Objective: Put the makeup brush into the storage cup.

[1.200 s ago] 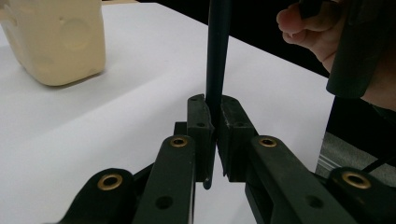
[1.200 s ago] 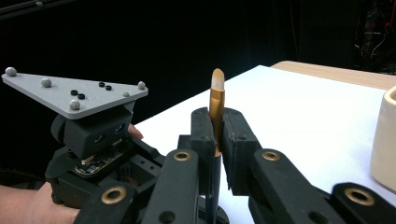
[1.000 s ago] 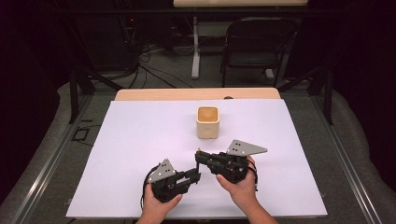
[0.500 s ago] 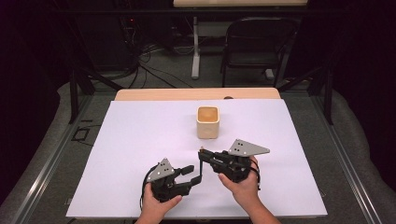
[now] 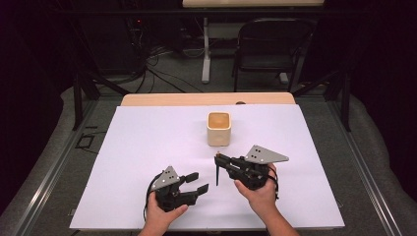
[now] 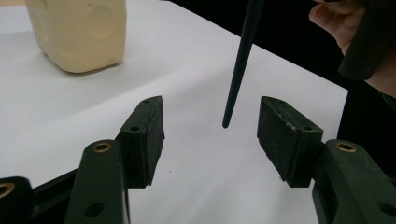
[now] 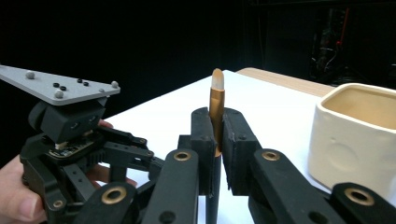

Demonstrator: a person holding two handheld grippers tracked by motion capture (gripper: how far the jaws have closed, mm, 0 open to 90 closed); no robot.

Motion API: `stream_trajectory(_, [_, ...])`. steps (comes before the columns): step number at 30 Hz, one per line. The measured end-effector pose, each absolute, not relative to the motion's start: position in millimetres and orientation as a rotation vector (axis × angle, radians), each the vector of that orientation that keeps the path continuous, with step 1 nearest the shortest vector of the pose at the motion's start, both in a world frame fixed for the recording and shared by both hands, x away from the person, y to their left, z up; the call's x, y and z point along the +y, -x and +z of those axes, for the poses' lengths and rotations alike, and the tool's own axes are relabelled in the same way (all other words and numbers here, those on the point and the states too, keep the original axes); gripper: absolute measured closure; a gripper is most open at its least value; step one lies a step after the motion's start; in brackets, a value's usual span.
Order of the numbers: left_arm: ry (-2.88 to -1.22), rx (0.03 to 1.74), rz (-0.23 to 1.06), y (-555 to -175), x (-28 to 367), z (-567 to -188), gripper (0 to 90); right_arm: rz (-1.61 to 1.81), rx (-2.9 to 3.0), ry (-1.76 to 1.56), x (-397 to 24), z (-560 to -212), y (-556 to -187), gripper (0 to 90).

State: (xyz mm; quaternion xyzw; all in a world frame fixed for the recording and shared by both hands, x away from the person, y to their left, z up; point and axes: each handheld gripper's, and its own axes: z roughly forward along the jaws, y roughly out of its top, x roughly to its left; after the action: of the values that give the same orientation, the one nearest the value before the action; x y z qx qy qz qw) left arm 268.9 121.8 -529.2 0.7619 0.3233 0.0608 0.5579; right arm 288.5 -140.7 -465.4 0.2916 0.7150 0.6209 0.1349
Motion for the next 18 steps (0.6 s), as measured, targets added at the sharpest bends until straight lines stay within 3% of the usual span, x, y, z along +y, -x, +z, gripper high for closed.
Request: stream_trajectory(18, [-1.793, 0.869, 0.206, -276, 142, -534, 41.1, 1.747, 1.990, -0.867, -161, -464, -295, 84.1])
